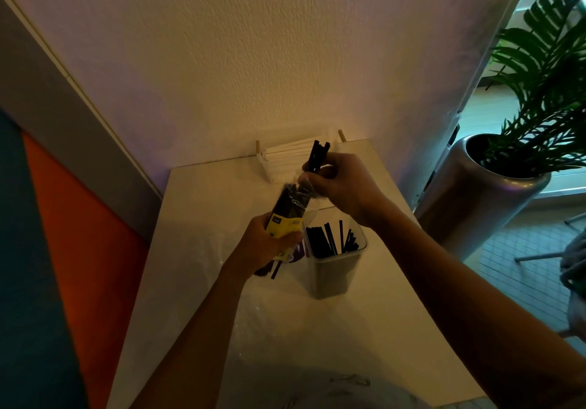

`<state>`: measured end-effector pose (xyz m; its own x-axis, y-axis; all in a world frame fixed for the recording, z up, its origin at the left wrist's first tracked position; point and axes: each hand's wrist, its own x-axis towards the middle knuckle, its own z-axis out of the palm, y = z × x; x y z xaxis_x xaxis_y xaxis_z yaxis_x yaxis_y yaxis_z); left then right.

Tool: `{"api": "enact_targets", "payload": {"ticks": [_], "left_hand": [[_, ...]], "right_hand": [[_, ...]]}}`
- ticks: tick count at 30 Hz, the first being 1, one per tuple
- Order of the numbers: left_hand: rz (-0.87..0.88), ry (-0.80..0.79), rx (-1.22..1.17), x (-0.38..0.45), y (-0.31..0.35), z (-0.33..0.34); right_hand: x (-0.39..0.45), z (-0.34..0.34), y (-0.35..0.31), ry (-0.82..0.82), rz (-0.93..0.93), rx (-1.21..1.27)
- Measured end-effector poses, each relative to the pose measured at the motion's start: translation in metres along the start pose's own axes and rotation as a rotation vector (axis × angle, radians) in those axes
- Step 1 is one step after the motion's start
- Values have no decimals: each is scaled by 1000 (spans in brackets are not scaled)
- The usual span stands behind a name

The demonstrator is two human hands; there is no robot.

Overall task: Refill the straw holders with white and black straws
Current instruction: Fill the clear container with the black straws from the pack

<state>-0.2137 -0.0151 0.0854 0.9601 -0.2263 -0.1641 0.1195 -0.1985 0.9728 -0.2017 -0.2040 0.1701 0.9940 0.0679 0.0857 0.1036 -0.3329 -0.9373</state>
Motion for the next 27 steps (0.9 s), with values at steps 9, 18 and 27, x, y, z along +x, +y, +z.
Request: {"api": "enact_targets", "payload": {"ticks": [9,18,27], "left_hand": [[8,19,-30,-2,-5,-1],[19,-1,13,-3,-6,-1],[28,6,34,1,-12,-5]], "right_hand": [[5,-5,-13,50,-44,21],[2,1,-8,91,-16,55],[4,-10,-27,195,-99,2]]}}
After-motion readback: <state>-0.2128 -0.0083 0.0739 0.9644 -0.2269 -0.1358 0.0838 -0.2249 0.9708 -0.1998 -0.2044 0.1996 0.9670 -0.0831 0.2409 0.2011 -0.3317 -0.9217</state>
